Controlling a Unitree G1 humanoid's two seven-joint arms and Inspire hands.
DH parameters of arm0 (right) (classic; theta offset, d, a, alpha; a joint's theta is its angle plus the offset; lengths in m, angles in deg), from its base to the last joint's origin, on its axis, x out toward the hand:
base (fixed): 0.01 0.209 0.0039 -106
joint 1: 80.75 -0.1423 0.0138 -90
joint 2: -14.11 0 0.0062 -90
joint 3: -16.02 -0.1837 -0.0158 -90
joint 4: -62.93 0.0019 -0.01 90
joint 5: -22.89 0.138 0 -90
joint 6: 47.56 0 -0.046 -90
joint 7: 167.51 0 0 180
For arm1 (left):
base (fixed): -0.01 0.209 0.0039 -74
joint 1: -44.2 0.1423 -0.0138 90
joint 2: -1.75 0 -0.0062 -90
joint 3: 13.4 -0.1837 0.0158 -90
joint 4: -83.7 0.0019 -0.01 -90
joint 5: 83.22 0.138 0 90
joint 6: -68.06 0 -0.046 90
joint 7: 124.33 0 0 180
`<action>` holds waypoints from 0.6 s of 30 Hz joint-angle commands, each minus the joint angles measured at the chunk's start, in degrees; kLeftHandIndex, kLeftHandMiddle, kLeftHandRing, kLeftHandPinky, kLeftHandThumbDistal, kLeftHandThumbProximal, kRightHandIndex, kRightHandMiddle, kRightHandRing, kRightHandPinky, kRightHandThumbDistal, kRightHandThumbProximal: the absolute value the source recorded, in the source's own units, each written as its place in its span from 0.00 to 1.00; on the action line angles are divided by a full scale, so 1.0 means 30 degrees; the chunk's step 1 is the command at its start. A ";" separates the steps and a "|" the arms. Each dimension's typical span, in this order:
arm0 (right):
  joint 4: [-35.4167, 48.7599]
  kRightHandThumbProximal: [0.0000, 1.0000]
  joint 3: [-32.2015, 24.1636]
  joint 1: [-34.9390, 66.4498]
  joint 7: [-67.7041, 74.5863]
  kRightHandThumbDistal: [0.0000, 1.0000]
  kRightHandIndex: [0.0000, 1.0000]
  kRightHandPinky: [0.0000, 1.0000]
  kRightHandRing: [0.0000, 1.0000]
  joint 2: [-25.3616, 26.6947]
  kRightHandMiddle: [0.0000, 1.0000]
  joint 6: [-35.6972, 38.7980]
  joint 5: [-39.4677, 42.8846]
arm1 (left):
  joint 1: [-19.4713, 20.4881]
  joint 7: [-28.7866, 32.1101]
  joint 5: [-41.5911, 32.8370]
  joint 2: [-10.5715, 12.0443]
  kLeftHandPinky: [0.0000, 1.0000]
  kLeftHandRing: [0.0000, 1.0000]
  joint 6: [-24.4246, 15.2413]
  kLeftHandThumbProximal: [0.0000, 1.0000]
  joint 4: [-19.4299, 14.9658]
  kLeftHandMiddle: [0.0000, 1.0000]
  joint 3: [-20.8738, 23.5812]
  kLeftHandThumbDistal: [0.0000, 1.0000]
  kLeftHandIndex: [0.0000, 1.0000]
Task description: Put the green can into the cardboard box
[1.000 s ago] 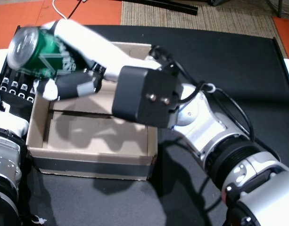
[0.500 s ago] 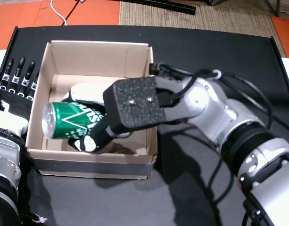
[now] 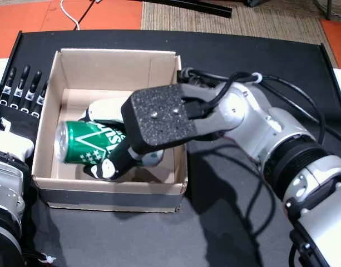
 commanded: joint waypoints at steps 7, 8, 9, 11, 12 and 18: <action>0.0331 0.34 -0.0191 -0.0396 0.0543 0.45 0.62 0.77 0.69 0.0119 0.63 0.0674 0.0298 | -0.0143 -0.0351 -0.0094 0.0043 0.90 0.78 0.0074 1.00 0.0206 0.66 0.0152 0.00 0.67; 0.0334 0.35 -0.0156 -0.0391 0.0661 0.49 0.65 0.80 0.73 0.0133 0.67 0.0746 0.0257 | -0.0145 -0.0301 -0.0112 0.0036 0.92 0.79 0.0118 1.00 0.0202 0.67 0.0170 0.00 0.69; 0.0333 0.36 -0.0124 -0.0393 0.0754 0.51 0.67 0.83 0.76 0.0144 0.69 0.0794 0.0221 | -0.0144 -0.0247 -0.0122 0.0026 0.92 0.80 0.0158 1.00 0.0201 0.67 0.0194 0.00 0.70; 0.0324 0.38 -0.0116 -0.0408 0.0807 0.57 0.70 0.86 0.80 0.0142 0.73 0.0761 0.0225 | -0.0144 -0.0209 -0.0161 -0.0004 0.90 0.81 0.0274 1.00 0.0196 0.67 0.0273 0.00 0.70; 0.0315 0.38 -0.0123 -0.0422 0.0789 0.59 0.70 0.87 0.83 0.0138 0.74 0.0705 0.0242 | -0.0141 -0.0180 -0.0158 -0.0019 0.91 0.82 0.0329 1.00 0.0191 0.67 0.0291 0.00 0.70; 0.0339 0.41 -0.0072 -0.0494 0.0813 0.64 0.69 0.93 0.91 0.0168 0.78 0.0525 0.0202 | -0.0095 -0.0497 0.0138 0.0058 0.87 0.78 -0.0063 1.00 0.0182 0.65 0.0135 0.00 0.70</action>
